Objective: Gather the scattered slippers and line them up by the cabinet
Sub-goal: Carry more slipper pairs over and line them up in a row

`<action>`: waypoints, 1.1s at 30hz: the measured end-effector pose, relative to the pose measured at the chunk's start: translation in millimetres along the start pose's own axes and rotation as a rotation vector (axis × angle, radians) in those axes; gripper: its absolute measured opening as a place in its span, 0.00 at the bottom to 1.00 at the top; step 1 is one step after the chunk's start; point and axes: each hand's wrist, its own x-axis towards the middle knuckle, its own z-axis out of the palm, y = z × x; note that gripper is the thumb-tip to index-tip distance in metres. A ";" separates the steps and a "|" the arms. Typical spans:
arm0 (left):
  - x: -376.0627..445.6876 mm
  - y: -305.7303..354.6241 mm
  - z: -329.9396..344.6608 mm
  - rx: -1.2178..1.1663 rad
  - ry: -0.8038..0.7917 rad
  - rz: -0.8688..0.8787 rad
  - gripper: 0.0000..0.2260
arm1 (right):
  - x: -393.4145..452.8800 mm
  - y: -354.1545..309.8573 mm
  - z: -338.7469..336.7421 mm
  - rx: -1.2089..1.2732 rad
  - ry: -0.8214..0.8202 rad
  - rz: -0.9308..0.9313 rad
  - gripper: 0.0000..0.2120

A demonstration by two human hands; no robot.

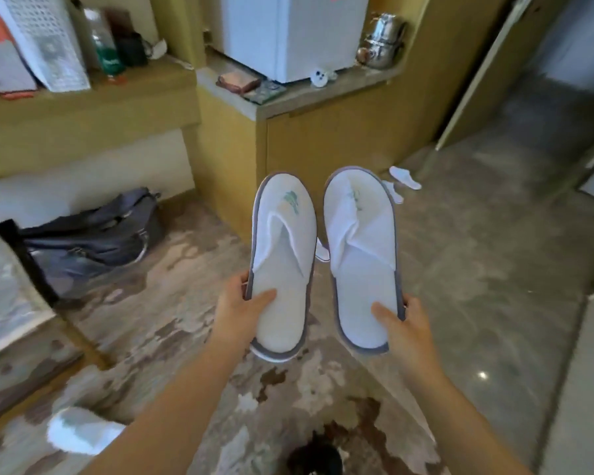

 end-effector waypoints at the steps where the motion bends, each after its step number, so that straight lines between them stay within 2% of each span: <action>1: 11.0 5.7 26.4 0.000 -0.023 0.003 0.10 | 19.0 -0.7 -19.5 -0.003 0.031 0.003 0.08; 7: 63.0 26.7 158.6 -0.005 -0.083 -0.058 0.09 | 111.1 -3.9 -113.4 0.007 0.133 0.011 0.09; 13: 125.5 37.3 253.7 0.072 -0.136 -0.111 0.09 | 200.2 6.9 -164.3 0.054 0.213 0.073 0.11; 18: 214.0 55.1 337.4 0.020 -0.166 -0.133 0.07 | 318.9 1.1 -196.5 0.047 0.281 0.092 0.11; 24: 327.7 108.0 445.8 -0.003 -0.234 -0.120 0.14 | 463.9 -39.5 -240.4 0.047 0.386 0.068 0.10; 30: 415.8 143.6 529.4 0.034 -0.161 -0.108 0.08 | 588.9 -59.4 -271.4 0.014 0.292 0.092 0.11; 33: 463.5 144.3 568.9 0.007 -0.045 -0.125 0.08 | 667.5 -69.0 -285.1 -0.028 0.181 0.095 0.10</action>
